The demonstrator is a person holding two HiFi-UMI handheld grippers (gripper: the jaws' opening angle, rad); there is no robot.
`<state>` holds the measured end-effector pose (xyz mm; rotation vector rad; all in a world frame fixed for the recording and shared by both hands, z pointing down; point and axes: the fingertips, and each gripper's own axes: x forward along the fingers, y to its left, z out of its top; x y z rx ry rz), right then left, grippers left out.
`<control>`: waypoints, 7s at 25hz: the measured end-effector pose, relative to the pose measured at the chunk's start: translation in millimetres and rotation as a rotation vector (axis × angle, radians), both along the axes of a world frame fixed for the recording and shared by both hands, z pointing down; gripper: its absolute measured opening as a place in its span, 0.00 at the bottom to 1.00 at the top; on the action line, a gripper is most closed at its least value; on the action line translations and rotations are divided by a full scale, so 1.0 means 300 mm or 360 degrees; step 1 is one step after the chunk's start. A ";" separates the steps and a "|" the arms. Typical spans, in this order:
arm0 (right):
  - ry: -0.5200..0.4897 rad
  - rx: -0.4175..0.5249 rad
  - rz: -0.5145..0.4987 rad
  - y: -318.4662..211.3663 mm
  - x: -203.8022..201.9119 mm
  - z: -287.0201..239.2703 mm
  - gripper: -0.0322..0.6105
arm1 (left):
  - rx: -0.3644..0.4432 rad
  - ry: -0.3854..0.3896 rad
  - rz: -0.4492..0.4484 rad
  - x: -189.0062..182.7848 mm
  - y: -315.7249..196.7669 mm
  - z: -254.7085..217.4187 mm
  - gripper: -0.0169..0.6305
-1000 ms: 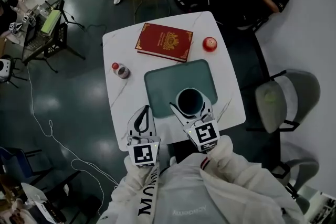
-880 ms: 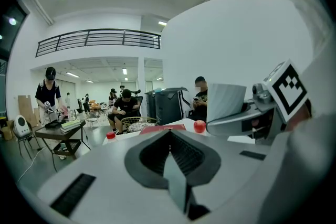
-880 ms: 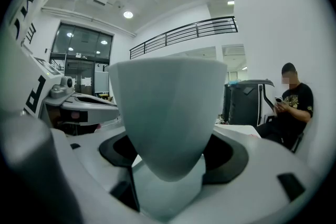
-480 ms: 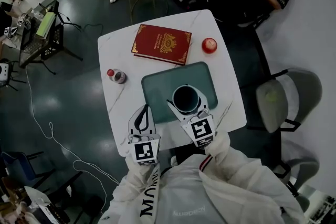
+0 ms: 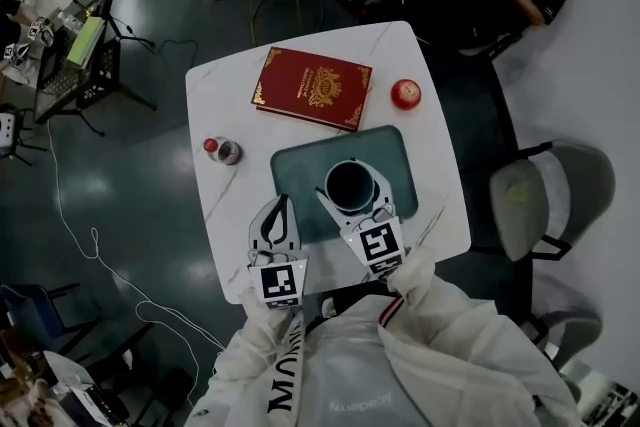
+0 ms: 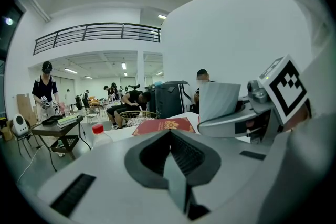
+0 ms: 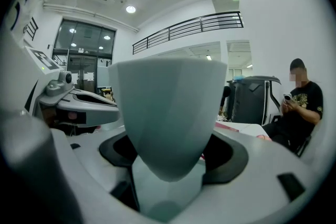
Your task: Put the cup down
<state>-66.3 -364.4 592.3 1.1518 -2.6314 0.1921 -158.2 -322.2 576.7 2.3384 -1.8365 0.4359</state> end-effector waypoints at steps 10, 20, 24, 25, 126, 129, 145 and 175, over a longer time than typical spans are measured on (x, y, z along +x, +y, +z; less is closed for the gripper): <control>0.0068 -0.0058 -0.0018 -0.088 -0.013 0.141 0.59 | -0.0023 -0.0005 0.0017 0.027 -0.082 0.042 0.04; 0.0098 -0.0097 -0.0025 -0.154 -0.022 0.218 0.59 | -0.0074 -0.0033 0.0036 0.034 -0.141 0.090 0.04; 0.0109 -0.0105 -0.0024 -0.179 -0.022 0.243 0.59 | -0.0073 -0.0035 0.0044 0.041 -0.164 0.100 0.04; 0.0112 -0.0107 -0.0025 -0.183 -0.023 0.248 0.59 | -0.0081 -0.0035 0.0045 0.042 -0.166 0.104 0.04; 0.0224 -0.0307 -0.0031 -0.261 -0.070 0.481 0.63 | -0.0260 -0.0048 -0.0028 0.003 -0.115 0.222 0.04; 0.0219 -0.0308 -0.0039 -0.261 -0.073 0.480 0.64 | -0.0261 -0.0055 -0.0040 -0.007 -0.102 0.222 0.04; 0.0246 -0.0472 -0.0095 -0.222 -0.066 0.485 0.76 | -0.0254 -0.0040 -0.0073 -0.026 -0.026 0.178 0.04; 0.0002 0.0027 0.0048 0.232 0.087 -0.171 0.77 | -0.0027 -0.0030 0.0010 -0.014 0.353 -0.110 0.04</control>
